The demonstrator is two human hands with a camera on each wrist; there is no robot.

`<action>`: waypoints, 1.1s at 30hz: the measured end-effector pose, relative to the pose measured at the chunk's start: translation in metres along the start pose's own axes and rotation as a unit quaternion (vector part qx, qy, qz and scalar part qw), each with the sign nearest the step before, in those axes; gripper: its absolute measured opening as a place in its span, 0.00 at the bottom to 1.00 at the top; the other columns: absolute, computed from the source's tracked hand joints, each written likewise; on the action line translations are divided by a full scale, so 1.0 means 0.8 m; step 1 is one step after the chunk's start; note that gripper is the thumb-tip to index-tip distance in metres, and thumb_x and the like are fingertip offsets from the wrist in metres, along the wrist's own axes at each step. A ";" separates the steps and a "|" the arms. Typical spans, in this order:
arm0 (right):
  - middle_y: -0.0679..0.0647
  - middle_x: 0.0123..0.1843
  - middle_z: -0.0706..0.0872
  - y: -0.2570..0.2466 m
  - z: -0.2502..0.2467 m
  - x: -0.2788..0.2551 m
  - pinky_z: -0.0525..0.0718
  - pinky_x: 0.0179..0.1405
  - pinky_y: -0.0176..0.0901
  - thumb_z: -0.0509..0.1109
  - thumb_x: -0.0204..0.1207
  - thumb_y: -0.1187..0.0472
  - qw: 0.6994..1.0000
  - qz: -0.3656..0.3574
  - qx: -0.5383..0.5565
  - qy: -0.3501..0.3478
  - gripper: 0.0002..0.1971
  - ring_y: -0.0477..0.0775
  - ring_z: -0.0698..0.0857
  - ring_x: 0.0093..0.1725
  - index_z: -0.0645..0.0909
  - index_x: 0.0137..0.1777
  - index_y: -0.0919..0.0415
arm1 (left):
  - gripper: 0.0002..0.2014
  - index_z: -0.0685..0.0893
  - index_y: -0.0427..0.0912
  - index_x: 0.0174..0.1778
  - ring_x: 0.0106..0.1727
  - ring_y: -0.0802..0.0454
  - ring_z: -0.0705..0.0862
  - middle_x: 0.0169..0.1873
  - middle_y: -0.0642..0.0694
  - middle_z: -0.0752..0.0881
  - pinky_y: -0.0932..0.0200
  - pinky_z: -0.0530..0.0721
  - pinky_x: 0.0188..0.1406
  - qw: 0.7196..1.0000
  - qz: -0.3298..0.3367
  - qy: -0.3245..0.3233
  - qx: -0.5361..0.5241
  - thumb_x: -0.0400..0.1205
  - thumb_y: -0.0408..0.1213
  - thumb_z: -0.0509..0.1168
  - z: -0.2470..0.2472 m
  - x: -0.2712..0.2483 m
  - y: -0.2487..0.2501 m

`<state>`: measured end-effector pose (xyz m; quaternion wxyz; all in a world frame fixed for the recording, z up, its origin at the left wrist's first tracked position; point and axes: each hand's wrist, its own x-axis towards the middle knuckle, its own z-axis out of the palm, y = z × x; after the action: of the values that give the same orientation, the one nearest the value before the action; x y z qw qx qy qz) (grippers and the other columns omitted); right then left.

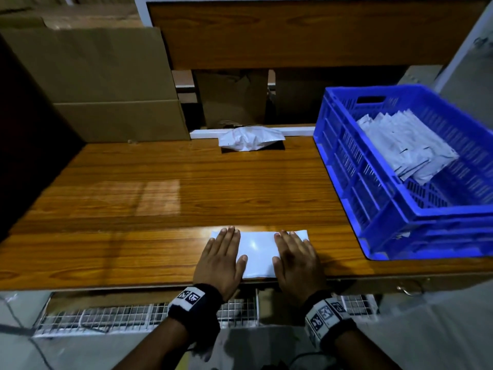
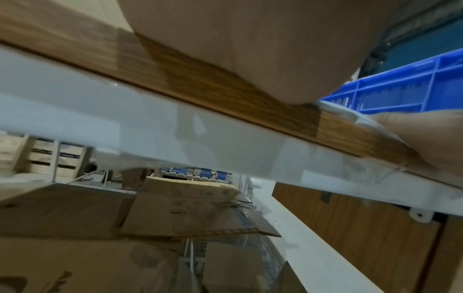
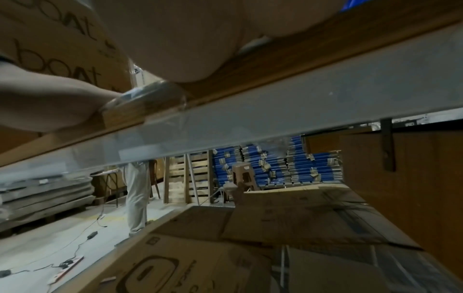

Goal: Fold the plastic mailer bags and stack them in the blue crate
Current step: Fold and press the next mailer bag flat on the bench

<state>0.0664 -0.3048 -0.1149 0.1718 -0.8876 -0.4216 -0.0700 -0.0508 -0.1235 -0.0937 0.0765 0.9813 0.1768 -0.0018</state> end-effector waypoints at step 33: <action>0.58 0.83 0.66 -0.002 -0.020 -0.011 0.67 0.75 0.66 0.65 0.75 0.38 0.978 -0.153 -0.099 -0.103 0.40 0.61 0.65 0.82 0.67 0.81 0.62 | 0.40 0.57 0.39 0.84 0.84 0.43 0.55 0.83 0.42 0.59 0.42 0.61 0.80 0.982 0.184 -0.035 0.029 0.80 0.61 0.54 0.001 -0.007 0.007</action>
<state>0.0600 -0.3156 -0.1022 0.0254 -0.8274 -0.5592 -0.0449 -0.0542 -0.1309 -0.0933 0.0528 0.9982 -0.0097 -0.0270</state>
